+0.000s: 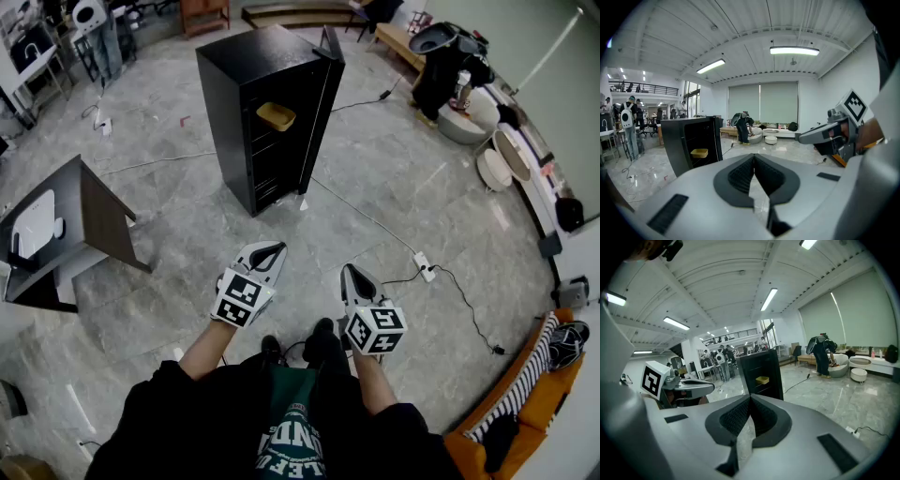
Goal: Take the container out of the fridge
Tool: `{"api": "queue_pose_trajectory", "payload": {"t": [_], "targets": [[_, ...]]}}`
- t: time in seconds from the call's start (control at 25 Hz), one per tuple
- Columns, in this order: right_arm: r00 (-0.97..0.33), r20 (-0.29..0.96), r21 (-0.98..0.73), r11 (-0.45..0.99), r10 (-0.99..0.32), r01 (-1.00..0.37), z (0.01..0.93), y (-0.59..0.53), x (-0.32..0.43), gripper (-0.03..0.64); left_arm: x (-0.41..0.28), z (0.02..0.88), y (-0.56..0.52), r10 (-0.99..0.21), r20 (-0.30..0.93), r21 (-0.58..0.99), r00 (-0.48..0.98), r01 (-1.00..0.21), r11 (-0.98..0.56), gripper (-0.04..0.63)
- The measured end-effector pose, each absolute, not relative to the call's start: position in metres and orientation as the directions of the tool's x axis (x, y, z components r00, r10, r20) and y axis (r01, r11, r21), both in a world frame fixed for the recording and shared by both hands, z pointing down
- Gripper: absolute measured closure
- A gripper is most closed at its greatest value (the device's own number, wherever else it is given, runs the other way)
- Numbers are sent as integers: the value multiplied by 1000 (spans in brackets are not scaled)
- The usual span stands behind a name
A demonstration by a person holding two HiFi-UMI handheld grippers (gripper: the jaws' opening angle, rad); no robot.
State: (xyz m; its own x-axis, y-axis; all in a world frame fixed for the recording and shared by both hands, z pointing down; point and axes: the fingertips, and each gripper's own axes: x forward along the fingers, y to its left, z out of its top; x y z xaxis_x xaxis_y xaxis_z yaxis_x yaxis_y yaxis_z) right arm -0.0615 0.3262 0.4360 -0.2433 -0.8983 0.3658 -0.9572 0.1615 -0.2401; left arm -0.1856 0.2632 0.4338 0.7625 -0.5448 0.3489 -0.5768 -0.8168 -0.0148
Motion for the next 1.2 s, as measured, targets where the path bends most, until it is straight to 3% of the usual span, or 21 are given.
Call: {"api": "queue_pose_trajectory", "payload": {"t": [0.56,1.2], "targets": [[-201,247,-204,152,-948,-967,417,330,-32,580,-151,424,270,-547,319,-61,774,-560,-827,581],[-256,247,-218,204,-935,-954,422,282,-3,580,-109,423,232,-549,345,-75,762,-560,-825,581]]}}
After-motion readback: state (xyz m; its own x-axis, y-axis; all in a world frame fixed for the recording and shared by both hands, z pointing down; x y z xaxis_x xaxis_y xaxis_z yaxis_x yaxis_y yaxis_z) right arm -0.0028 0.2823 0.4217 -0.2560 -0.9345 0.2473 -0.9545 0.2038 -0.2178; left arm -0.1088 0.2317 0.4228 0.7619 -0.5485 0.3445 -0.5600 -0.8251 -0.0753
